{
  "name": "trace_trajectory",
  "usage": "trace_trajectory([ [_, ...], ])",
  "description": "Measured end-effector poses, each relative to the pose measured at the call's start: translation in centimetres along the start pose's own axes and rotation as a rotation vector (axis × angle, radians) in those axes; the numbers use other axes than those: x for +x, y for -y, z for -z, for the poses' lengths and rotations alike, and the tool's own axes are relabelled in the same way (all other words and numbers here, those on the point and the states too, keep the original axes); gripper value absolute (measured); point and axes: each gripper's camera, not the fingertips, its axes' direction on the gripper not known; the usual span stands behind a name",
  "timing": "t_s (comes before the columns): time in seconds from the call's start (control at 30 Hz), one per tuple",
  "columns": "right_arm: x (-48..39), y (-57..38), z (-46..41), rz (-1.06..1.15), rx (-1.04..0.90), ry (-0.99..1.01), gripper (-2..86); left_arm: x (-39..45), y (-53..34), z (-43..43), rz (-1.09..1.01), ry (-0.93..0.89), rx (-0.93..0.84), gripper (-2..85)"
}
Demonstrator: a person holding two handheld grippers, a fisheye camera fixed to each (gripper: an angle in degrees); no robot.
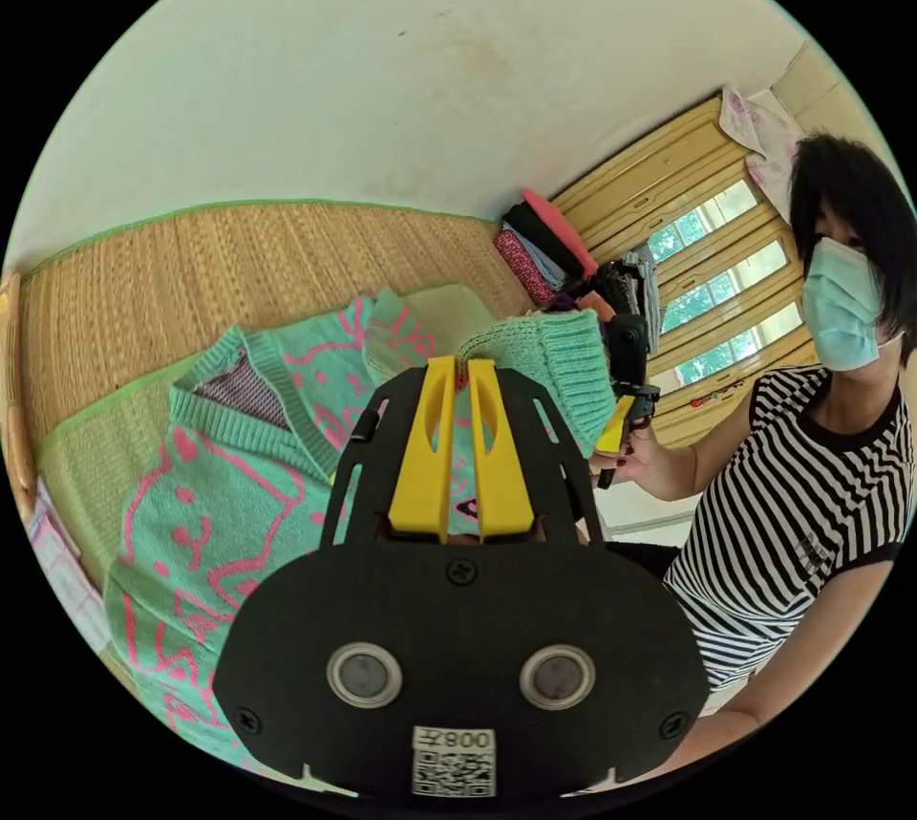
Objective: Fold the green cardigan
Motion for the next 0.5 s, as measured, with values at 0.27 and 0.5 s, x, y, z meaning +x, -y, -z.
trace_trajectory([
  [0.27, 2.2, 0.6, -14.9, -0.061, -0.203, -0.049, 3.1, -9.0, -9.3, 5.2, 0.187, 0.028, -0.015, 2.3],
  [0.5, 3.5, 1.7, -23.9, -0.072, -0.279, -0.132, 3.2, -13.5, -12.8, 8.3, 0.22, 0.106, -0.043, 1.6],
])
